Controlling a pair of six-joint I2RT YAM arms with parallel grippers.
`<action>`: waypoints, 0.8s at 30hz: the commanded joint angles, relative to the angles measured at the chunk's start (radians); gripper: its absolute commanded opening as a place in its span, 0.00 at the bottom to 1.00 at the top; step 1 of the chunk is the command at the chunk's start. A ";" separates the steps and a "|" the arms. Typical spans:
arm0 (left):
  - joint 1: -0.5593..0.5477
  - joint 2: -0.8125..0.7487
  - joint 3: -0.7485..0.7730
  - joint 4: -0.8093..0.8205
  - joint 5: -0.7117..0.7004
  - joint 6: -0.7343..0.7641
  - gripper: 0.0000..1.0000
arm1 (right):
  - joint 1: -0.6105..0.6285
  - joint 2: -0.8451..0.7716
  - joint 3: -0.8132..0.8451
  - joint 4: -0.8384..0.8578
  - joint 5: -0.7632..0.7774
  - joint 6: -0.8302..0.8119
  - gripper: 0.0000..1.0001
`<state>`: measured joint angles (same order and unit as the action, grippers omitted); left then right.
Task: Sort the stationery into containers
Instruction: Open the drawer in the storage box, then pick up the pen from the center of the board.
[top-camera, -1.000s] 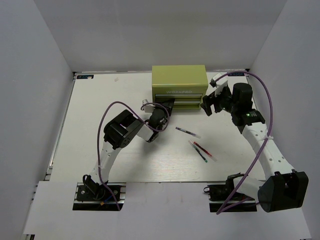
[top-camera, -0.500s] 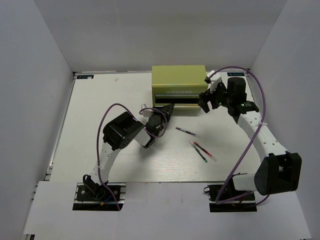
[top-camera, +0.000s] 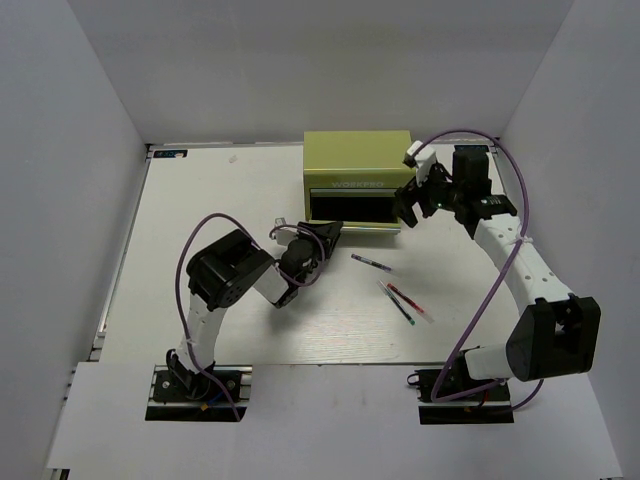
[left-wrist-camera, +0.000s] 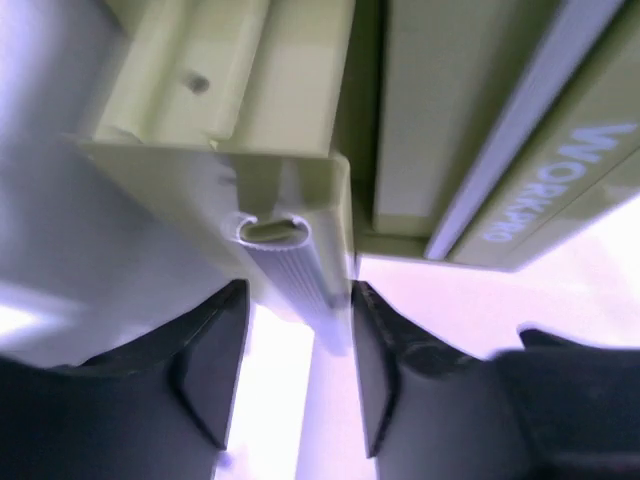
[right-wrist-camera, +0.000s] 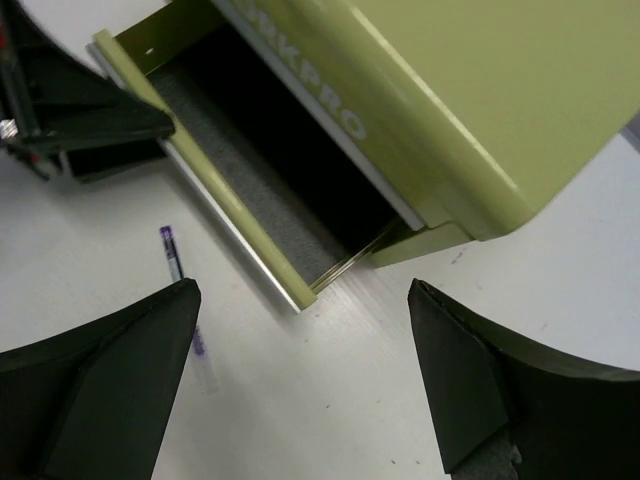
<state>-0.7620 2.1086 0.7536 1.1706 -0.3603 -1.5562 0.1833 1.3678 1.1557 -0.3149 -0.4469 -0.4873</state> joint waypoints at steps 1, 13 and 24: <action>0.023 -0.061 -0.026 -0.086 -0.040 0.027 0.59 | -0.005 -0.007 0.010 -0.105 -0.116 -0.071 0.90; 0.023 -0.205 -0.083 -0.178 0.082 0.074 0.82 | 0.018 -0.167 -0.290 -0.259 -0.188 -0.382 0.35; 0.023 -0.594 -0.132 -0.930 0.310 0.310 0.86 | 0.094 -0.136 -0.432 -0.078 -0.009 -0.340 0.62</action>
<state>-0.7414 1.6154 0.6254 0.5766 -0.1272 -1.3472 0.2562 1.2064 0.7227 -0.4923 -0.5255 -0.8406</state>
